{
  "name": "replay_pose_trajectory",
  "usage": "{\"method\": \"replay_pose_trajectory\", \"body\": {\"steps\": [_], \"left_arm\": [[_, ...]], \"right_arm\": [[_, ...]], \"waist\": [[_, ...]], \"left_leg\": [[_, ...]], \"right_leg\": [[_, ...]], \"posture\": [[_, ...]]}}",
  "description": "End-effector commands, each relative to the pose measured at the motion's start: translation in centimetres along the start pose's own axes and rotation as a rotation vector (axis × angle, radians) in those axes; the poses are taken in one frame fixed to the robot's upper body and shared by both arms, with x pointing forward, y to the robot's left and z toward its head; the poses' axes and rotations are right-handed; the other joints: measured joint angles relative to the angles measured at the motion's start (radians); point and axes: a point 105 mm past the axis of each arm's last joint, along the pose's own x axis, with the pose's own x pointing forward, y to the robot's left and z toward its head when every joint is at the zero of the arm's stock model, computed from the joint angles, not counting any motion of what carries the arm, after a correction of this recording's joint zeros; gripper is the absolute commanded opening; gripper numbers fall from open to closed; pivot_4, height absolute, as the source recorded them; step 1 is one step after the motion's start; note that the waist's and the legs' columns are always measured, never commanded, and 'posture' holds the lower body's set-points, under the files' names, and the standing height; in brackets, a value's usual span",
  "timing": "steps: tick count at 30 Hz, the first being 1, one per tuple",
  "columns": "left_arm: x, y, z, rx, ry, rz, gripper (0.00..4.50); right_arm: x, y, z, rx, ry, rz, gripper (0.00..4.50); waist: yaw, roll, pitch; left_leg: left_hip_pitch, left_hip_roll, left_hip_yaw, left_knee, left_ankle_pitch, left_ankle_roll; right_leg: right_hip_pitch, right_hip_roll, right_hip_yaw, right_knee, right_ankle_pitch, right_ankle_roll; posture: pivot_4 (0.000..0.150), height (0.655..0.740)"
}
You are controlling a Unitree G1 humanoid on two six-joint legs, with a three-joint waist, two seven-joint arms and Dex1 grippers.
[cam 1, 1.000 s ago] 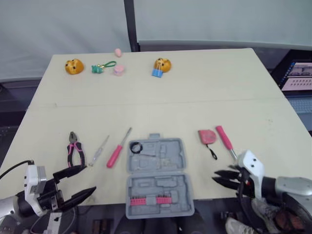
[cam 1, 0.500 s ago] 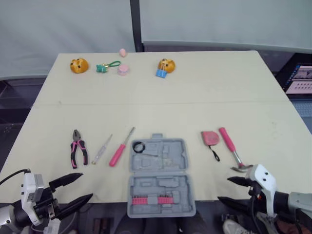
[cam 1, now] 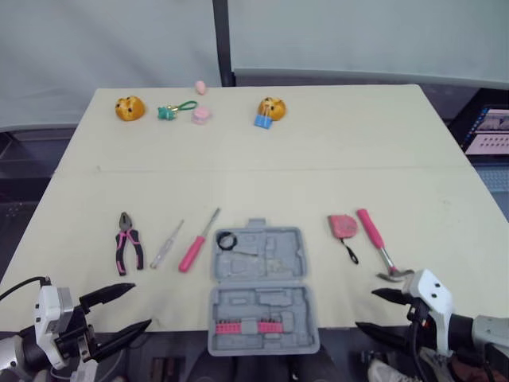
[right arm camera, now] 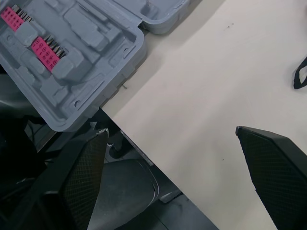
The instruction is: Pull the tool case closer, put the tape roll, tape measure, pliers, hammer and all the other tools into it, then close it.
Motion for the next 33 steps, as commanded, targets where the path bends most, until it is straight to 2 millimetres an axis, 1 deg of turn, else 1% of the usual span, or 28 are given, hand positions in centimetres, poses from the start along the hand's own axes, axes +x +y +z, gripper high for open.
{"method": "replay_pose_trajectory", "body": {"steps": [1, 8, 10, 13, 20, 28, 33], "left_arm": [[0.1, -0.3, 0.1, 0.019, -0.009, -0.006, 4.50], [0.1, -0.3, 0.2, 0.037, -0.017, 0.002, 4.50], [0.5, -0.2, 0.8, 0.048, -0.034, -0.005, 4.50], [1.7, 0.0, 2.1, 0.064, -0.075, -0.024, 4.50], [4.0, -0.9, 4.4, 0.119, -0.141, -0.140, 4.50], [4.8, -1.1, 4.4, 0.122, -0.121, -0.198, 4.50], [5.2, -0.9, 4.5, 0.137, -0.120, -0.199, 4.50]], "right_arm": [[-0.2, -0.1, 0.4, -0.029, -0.010, -0.013, 4.49], [-0.1, 0.0, 0.5, -0.033, -0.020, -0.007, 4.49], [-0.1, 0.0, 0.5, -0.033, -0.022, -0.008, 4.49], [0.1, -0.2, 0.7, -0.035, -0.030, -0.011, 4.49], [0.0, -0.3, 1.1, -0.027, -0.055, -0.044, 4.49], [0.1, 0.3, 1.2, -0.009, -0.072, -0.060, 4.49], [0.3, 0.2, 1.6, -0.008, -0.090, -0.086, 4.49]], "waist": [[0.000, 0.000, 0.000], [0.000, 0.000, 0.000], [0.000, 0.000, 0.000], [0.001, 0.000, 0.000], [0.001, 0.000, 0.000], [-0.001, 0.001, 0.000], [0.000, 0.001, 0.000]], "left_leg": [[0.000, 0.000, 0.000, 0.000, 0.000, 0.000], [0.000, 0.000, 0.000, 0.000, 0.000, 0.000], [0.000, 0.000, 0.000, 0.000, 0.000, 0.000], [0.000, 0.000, 0.000, 0.000, 0.000, 0.000], [0.000, 0.000, 0.000, 0.000, 0.000, 0.000], [0.001, 0.000, 0.000, 0.000, 0.000, -0.001], [0.001, 0.000, 0.000, 0.000, 0.000, -0.001]], "right_leg": [[0.000, 0.000, 0.000, 0.000, 0.000, 0.000], [0.000, 0.000, 0.000, -0.001, 0.000, 0.000], [0.000, 0.000, 0.000, -0.001, 0.000, 0.000], [0.000, 0.000, 0.000, 0.000, 0.000, 0.000], [0.000, 0.000, 0.000, 0.000, 0.000, 0.001], [0.000, 0.001, 0.000, 0.000, 0.000, 0.001], [0.000, 0.000, 0.000, 0.000, 0.000, 0.001]], "posture": [[0.150, 0.7121], [0.150, 0.7121], [0.150, 0.7121], [0.150, 0.7121], [0.150, 0.7121], [0.150, 0.7121], [0.150, 0.7121]]}}
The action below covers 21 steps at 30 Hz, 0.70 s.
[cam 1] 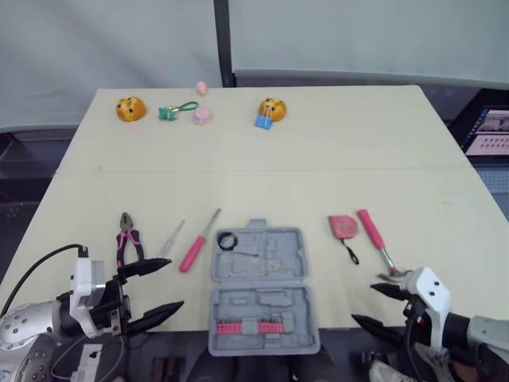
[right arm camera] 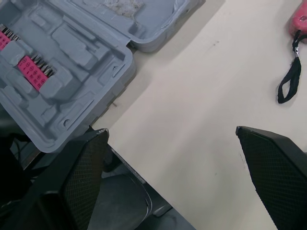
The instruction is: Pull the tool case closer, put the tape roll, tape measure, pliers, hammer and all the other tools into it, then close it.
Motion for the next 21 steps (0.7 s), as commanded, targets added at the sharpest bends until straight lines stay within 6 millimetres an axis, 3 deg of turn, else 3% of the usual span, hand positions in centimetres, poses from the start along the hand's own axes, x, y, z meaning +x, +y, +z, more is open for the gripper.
{"method": "replay_pose_trajectory", "body": {"steps": [1, 11, 21], "left_arm": [[0.2, 0.3, 0.2, 0.028, 0.010, 0.001, 4.50], [1.4, 0.6, 0.3, 0.066, -0.015, 0.015, 4.50], [2.4, 0.7, 0.2, 0.076, -0.029, -0.006, 4.50]], "right_arm": [[-0.1, 0.1, 1.1, -0.018, -0.040, -0.027, 4.49], [1.3, -0.8, 2.5, 0.004, -0.096, -0.163, 4.49], [5.3, -2.5, 4.2, 0.130, -0.121, -0.353, 4.49]], "waist": [[0.000, 0.000, 0.000], [-0.001, 0.000, 0.000], [-0.003, 0.001, 0.001]], "left_leg": [[0.000, 0.000, 0.000, 0.000, 0.000, 0.000], [0.000, 0.000, 0.000, 0.000, 0.000, 0.000], [0.000, 0.000, -0.001, -0.001, 0.000, -0.001]], "right_leg": [[0.000, 0.000, 0.000, 0.000, 0.000, 0.000], [0.000, 0.000, 0.000, 0.000, 0.000, 0.000], [-0.001, 0.000, 0.000, 0.000, 0.000, 0.000]], "posture": [[0.150, 0.7121], [0.150, 0.7121], [0.150, 0.7121]]}}
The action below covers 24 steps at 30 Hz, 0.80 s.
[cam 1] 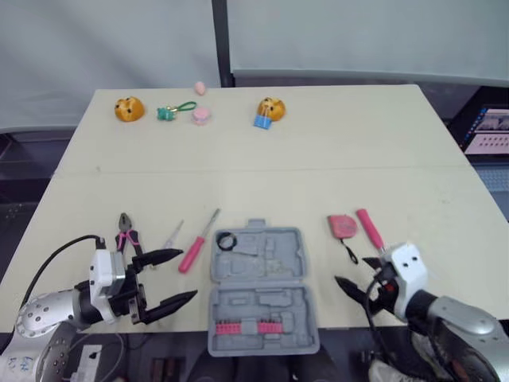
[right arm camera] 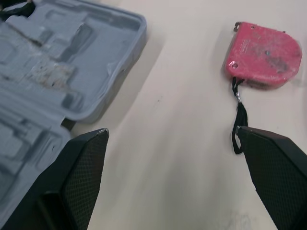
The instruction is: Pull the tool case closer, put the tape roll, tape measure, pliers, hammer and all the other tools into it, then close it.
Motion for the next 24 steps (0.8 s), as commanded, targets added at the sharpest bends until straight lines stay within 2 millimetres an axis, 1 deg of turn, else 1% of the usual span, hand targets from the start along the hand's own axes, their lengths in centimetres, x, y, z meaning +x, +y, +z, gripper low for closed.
{"method": "replay_pose_trajectory", "body": {"steps": [1, 4, 8, 16, 24], "left_arm": [[0.3, -0.1, 0.4, 0.028, -0.015, -0.010, 4.50], [0.4, -0.1, 0.4, 0.035, -0.017, -0.011, 4.50], [0.3, 0.0, 0.5, 0.036, -0.016, -0.005, 4.50], [0.2, -0.1, 0.5, 0.033, -0.018, 0.002, 4.50], [0.2, -0.4, 0.7, 0.034, -0.020, 0.010, 4.50]], "right_arm": [[1.2, -0.5, 0.6, 0.015, 0.000, -0.090, 4.49], [2.4, -1.4, 1.3, 0.029, -0.013, -0.156, 4.49], [3.0, -2.2, 1.7, 0.032, -0.018, -0.187, 4.49], [4.0, -2.7, 1.3, 0.043, 0.009, -0.201, 4.49], [5.6, -3.1, 0.6, 0.083, 0.025, -0.198, 4.49]], "waist": [[0.000, 0.001, 0.000], [-0.001, 0.001, 0.000], [0.000, 0.001, 0.001], [-0.003, 0.001, 0.001], [-0.021, 0.002, 0.001]], "left_leg": [[0.000, 0.000, 0.000, 0.000, 0.000, 0.000], [0.000, -0.001, 0.000, 0.000, 0.000, 0.000], [0.000, 0.000, 0.000, -0.001, 0.000, 0.000], [-0.001, -0.001, 0.000, -0.001, 0.000, 0.000], [0.000, 0.000, 0.000, -0.001, 0.000, 0.000]], "right_leg": [[-0.001, 0.000, 0.000, 0.000, 0.000, 0.000], [-0.001, 0.000, 0.000, 0.000, 0.000, 0.000], [-0.001, 0.000, 0.000, 0.000, 0.000, 0.000], [-0.001, 0.000, 0.000, 0.000, 0.000, 0.000], [-0.001, 0.000, 0.000, 0.002, 0.000, 0.000]], "posture": [[0.150, 0.7121], [0.150, 0.7121], [0.150, 0.7121], [0.150, 0.7121], [0.150, 0.7121]]}}
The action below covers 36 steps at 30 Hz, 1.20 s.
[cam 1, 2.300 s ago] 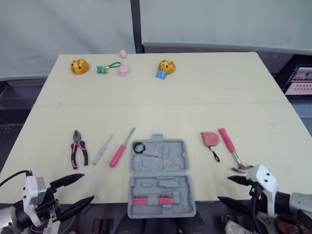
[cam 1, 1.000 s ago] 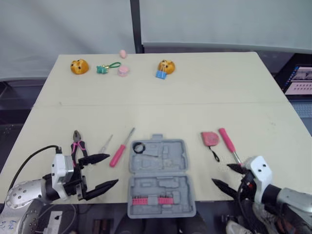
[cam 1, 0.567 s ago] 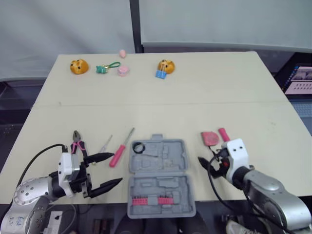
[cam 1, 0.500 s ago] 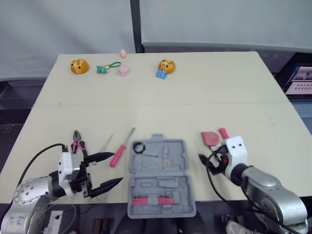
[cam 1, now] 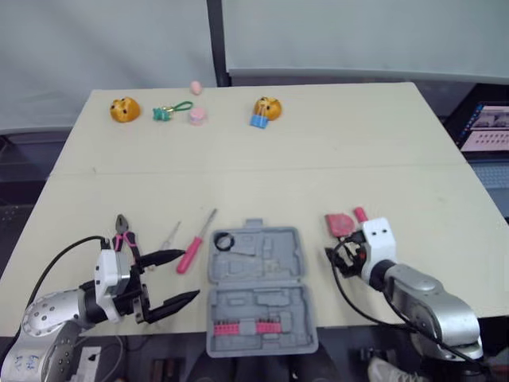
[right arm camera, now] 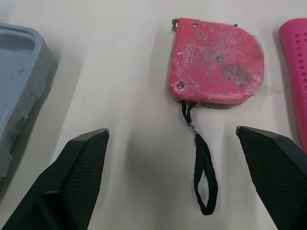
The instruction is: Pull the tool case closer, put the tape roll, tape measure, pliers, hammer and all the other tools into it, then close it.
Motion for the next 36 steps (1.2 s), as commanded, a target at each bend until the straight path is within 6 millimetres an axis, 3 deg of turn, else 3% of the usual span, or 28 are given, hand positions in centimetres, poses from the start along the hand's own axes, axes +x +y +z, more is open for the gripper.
{"method": "replay_pose_trajectory", "body": {"steps": [1, 16, 19, 25, 36], "left_arm": [[0.0, -0.3, 0.9, 0.038, -0.019, 0.003, 4.50], [-0.3, -0.4, 1.0, 0.041, -0.011, 0.022, 4.50], [-0.2, -0.3, 1.0, 0.040, -0.014, 0.023, 4.50], [0.0, -0.5, 1.0, 0.036, -0.017, 0.022, 4.50], [0.0, -0.6, 0.8, 0.025, -0.017, 0.016, 4.50]], "right_arm": [[0.4, -0.3, 0.7, 0.007, -0.032, -0.021, 4.49], [1.8, -0.8, 0.5, 0.046, -0.023, -0.020, 4.49], [1.7, -0.7, 0.4, 0.040, -0.020, -0.021, 3.19], [1.5, -0.6, 0.1, 0.039, -0.012, -0.025, 0.04], [0.9, 0.2, -0.3, 0.034, 0.011, -0.003, 0.01]], "waist": [[-0.002, 0.000, 0.000], [-0.004, 0.001, 0.000], [-0.004, 0.001, 0.000], [-0.004, 0.001, 0.000], [-0.003, 0.001, 0.001]], "left_leg": [[0.000, 0.000, 0.000, 0.000, 0.000, 0.000], [0.000, 0.000, 0.000, 0.000, 0.000, 0.000], [0.000, 0.000, 0.000, 0.000, 0.000, 0.000], [0.000, 0.000, 0.000, 0.000, 0.000, 0.000], [0.000, 0.000, 0.000, -0.001, 0.000, 0.000]], "right_leg": [[0.000, 0.000, 0.000, 0.000, 0.000, 0.000], [0.000, 0.000, 0.000, 0.000, 0.000, 0.000], [0.000, 0.000, 0.000, 0.000, 0.000, 0.000], [0.000, 0.000, 0.000, 0.000, 0.000, 0.000], [0.000, 0.000, 0.000, -0.001, 0.000, 0.000]], "posture": [[0.150, 0.7121], [0.150, 0.7121], [0.150, 0.7121], [0.150, 0.7121], [0.150, 0.7121]]}}
